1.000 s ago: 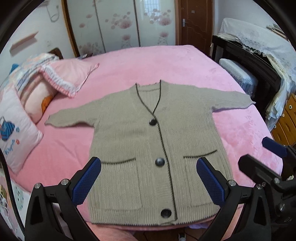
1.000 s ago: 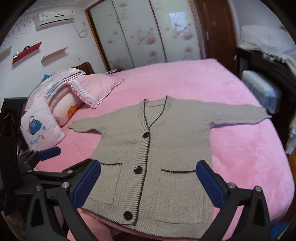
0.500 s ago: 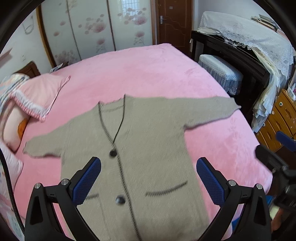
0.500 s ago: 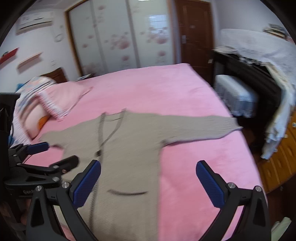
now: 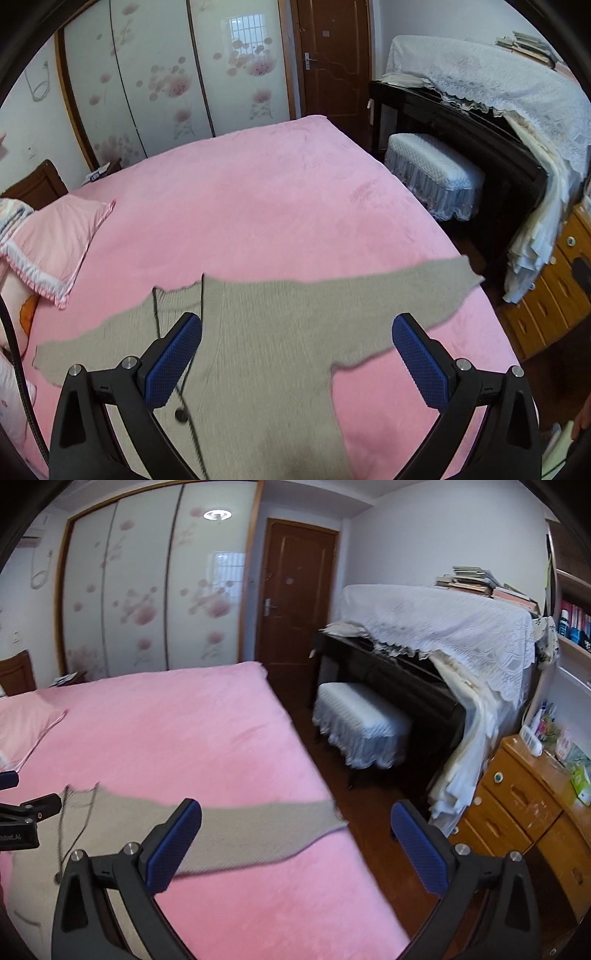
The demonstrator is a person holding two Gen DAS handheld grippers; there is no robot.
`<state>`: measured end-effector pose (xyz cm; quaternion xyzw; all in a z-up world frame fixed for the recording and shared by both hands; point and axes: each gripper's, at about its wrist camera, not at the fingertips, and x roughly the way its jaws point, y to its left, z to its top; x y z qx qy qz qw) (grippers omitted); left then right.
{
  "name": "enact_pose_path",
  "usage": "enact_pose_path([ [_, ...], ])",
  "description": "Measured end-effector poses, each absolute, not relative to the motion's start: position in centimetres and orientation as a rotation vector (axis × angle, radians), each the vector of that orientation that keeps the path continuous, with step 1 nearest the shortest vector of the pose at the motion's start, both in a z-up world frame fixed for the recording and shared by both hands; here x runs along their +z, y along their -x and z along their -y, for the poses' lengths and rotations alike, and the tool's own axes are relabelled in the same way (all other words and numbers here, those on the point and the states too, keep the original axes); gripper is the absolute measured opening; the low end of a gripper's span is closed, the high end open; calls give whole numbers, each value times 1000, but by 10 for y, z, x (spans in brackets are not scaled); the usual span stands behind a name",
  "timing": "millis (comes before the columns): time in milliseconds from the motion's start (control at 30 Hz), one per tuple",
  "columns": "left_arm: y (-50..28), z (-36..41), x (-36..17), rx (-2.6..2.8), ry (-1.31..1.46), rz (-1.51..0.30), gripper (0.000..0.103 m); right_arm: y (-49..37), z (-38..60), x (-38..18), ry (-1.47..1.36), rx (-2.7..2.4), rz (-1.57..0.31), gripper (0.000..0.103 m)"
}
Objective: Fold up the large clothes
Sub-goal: 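Reach the right gripper to a sleeve cuff and grasp it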
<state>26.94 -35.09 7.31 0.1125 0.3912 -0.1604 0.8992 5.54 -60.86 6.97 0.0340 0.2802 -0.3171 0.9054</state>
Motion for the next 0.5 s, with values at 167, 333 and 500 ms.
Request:
enact_pose_path([
  [167, -315, 387, 32, -287, -271, -826, 102, -89, 650, 46, -68, -741, -626, 103],
  [333, -344, 414, -27, -285, -304, -866, 102, -122, 690, -6, -144, -725, -720, 92],
  [500, -362, 441, -83, -298, -303, -898, 102, -143, 737, -69, -298, -720, -822, 87],
])
